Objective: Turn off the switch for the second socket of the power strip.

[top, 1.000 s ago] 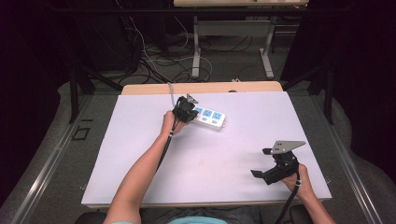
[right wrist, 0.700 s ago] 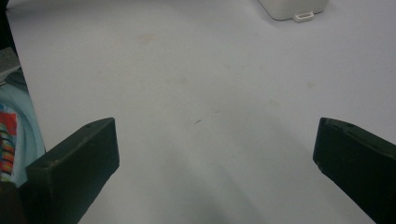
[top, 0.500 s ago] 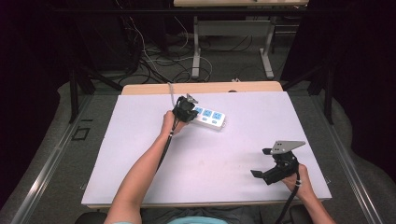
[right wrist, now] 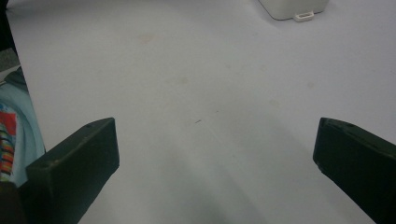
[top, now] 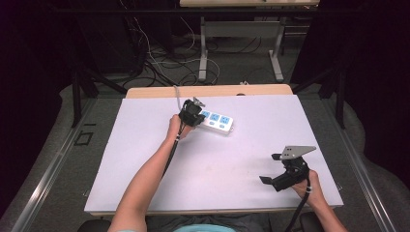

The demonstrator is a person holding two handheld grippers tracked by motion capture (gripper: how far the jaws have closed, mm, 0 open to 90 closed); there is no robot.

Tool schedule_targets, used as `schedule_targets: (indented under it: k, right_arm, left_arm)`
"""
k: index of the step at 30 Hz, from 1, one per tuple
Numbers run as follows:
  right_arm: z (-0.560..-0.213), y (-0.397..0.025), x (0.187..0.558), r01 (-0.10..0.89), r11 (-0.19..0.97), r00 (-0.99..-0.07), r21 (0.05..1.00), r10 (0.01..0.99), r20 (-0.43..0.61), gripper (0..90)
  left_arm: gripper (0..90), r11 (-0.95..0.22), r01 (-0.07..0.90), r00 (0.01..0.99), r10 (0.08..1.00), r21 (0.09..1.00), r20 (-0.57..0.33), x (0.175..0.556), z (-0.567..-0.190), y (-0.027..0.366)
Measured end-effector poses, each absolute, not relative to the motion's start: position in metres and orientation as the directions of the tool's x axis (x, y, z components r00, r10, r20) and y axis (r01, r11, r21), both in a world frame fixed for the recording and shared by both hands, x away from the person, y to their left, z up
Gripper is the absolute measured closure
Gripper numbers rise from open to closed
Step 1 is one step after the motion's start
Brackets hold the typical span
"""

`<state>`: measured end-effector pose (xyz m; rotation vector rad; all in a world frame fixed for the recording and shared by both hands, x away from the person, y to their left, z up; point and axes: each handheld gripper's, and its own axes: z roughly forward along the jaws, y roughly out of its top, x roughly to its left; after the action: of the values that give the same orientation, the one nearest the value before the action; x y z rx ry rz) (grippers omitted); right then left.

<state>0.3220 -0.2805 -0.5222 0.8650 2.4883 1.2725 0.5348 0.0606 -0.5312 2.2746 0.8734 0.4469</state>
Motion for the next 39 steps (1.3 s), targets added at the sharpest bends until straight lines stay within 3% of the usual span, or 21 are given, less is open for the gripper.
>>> schedule_targets:
  k: [39]
  right_arm:
    - [-0.5212, -0.2822, 0.3215, 0.399, 0.454, -0.802, 0.796, 0.593, 0.064, 0.0]
  left_arm:
    - [90.0, -0.588, 0.457, 0.714, 0.69, 0.667, 0.119, 0.5329, -0.5285, 0.0553]
